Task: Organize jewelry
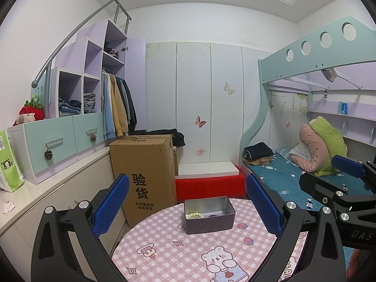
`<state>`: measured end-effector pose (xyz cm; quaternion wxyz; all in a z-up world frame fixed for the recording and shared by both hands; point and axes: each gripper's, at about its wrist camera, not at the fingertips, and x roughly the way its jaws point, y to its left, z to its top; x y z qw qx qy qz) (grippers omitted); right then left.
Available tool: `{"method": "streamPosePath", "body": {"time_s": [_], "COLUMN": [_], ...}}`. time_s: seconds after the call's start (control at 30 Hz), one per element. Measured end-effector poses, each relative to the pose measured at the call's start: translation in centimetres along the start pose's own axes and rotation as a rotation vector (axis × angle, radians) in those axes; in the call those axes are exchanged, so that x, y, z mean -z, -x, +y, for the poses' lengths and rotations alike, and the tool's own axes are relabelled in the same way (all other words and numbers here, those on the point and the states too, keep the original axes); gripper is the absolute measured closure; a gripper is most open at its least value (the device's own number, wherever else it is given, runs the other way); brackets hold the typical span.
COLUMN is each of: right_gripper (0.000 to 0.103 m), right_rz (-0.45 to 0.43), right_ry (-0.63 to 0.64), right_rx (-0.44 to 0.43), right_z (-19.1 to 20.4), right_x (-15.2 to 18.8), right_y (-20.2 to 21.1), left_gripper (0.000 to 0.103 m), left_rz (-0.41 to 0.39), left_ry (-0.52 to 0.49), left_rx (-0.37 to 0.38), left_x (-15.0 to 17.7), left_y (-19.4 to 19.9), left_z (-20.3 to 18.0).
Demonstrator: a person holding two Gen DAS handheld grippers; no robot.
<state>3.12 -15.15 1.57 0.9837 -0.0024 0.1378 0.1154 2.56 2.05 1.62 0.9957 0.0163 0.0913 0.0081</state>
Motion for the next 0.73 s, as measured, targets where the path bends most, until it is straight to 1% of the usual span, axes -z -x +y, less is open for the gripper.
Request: {"method": "streamPosePath", "body": {"time_s": [0.5,0.73], "right_gripper": [0.014,0.014], "right_rz": [0.002,0.020], "right_ry": [-0.004,-0.012], "right_rx": [0.001,0.008], "right_z": [-0.1,-0.1], "right_x": [0.3,0.9], "right_y": [-0.4,-1.3], "left_gripper": [0.007,0.007], "left_rz": [-0.001,0.021], "left_ry": [-0.004,-0.010], "left_rx": [0.000,0.005], "left_x": [0.1,0.8], "left_y": [-0.2,-0.9], "left_z": [0.1,-0.3]}}
